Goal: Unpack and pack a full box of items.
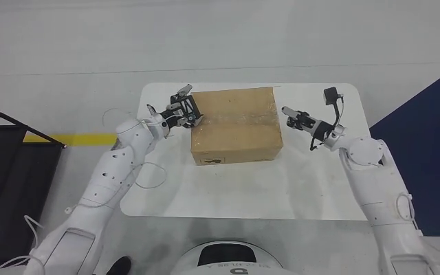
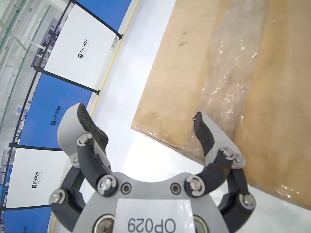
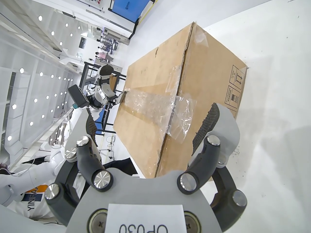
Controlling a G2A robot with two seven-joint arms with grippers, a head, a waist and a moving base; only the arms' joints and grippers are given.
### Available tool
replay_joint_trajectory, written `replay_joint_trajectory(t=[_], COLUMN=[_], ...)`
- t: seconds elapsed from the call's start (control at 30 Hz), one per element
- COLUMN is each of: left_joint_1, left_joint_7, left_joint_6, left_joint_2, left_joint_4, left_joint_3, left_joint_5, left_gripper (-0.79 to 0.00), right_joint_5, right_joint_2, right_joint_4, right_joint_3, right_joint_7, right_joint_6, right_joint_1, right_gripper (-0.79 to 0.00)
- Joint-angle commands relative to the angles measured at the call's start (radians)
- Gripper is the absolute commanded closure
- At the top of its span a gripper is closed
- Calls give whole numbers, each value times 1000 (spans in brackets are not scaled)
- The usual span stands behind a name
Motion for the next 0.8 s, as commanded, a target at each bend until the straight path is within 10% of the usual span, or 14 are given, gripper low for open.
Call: replay_joint_trajectory(t=[0.0,0.07,0.23,0.77], left_joint_1=[-5,-8,-8,-2], left_joint_7=[4,6,11,14], left_joint_6=[6,9,19,29], left_joint_2=[-1,-3,-3,-10], left_joint_4=[10,15,20,35], left_joint_3=[5,10,16,51], left_joint_5=[-2,-2,-4,-5], left_gripper=[-785,-785,-785,-785], right_joint_5=[-6,-9,-20,-111], right_joint_2=[0,0,-1,16], right_joint_4=[-1,-1,7,5], right_joint_3=[-5,-11,-22,26], right_joint_7=[9,12,19,4], right_joint_6=[4,11,36,129], right_joint_1=[6,13,35,44], right_gripper=[-591,-336,-25,0])
